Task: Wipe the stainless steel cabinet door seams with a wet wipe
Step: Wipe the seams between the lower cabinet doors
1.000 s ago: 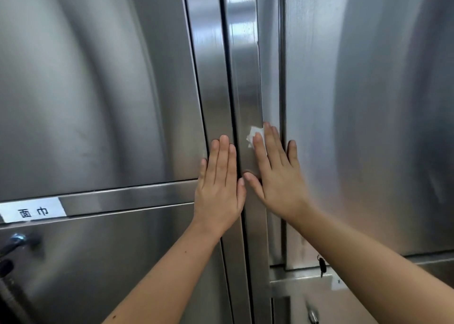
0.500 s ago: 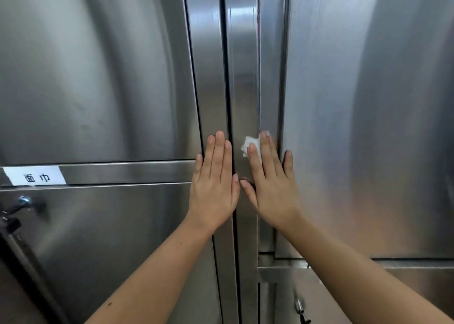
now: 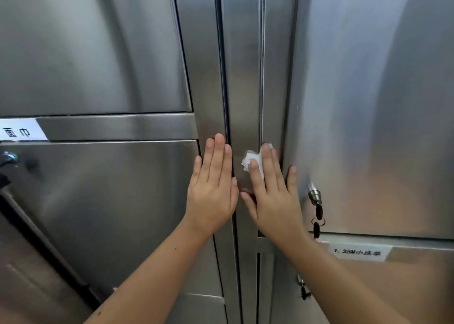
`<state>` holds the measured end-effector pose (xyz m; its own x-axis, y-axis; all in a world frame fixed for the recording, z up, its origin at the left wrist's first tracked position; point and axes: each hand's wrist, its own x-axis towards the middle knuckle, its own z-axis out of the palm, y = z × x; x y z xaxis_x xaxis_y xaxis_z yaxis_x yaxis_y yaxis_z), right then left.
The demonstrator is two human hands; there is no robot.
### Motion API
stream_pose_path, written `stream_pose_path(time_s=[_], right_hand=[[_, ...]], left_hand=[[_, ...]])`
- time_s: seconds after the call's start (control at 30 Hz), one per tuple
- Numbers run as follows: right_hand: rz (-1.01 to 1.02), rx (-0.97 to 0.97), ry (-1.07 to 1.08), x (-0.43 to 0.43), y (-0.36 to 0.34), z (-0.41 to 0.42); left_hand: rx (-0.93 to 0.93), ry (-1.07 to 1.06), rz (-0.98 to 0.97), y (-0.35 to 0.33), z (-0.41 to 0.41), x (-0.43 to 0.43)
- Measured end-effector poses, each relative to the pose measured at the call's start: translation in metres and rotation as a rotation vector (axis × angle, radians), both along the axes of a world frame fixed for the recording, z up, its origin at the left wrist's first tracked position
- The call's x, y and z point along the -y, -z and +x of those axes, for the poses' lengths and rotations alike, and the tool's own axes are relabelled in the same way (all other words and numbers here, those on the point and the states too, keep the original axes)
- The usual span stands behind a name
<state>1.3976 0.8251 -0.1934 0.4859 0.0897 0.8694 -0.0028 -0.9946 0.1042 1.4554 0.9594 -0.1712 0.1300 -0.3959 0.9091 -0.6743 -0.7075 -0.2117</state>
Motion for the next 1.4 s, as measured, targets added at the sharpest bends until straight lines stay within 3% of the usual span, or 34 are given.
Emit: stream_pose_path(time_s=[0.47, 0.7, 1.0, 1.4], right_hand=[[0.103, -0.145, 0.02, -0.01, 0.074, -0.016], [0.095, -0.315, 0.052, -0.013, 0.112, -0.032], [0.174, -0.216, 0.043, -0.021, 0.078, -0.021], [0.074, -0.341, 0.105, -0.021, 0.106, -0.04]], left_hand=[[-0.035, -0.028, -0.004, 0.031, -0.003, 0.002], [-0.041, -0.03, 0.039, 0.037, -0.003, -0.003], [-0.079, -0.018, 0.024, 0.036, -0.008, -0.002], [-0.107, -0.025, 0.043, 0.046, -0.011, -0.003]])
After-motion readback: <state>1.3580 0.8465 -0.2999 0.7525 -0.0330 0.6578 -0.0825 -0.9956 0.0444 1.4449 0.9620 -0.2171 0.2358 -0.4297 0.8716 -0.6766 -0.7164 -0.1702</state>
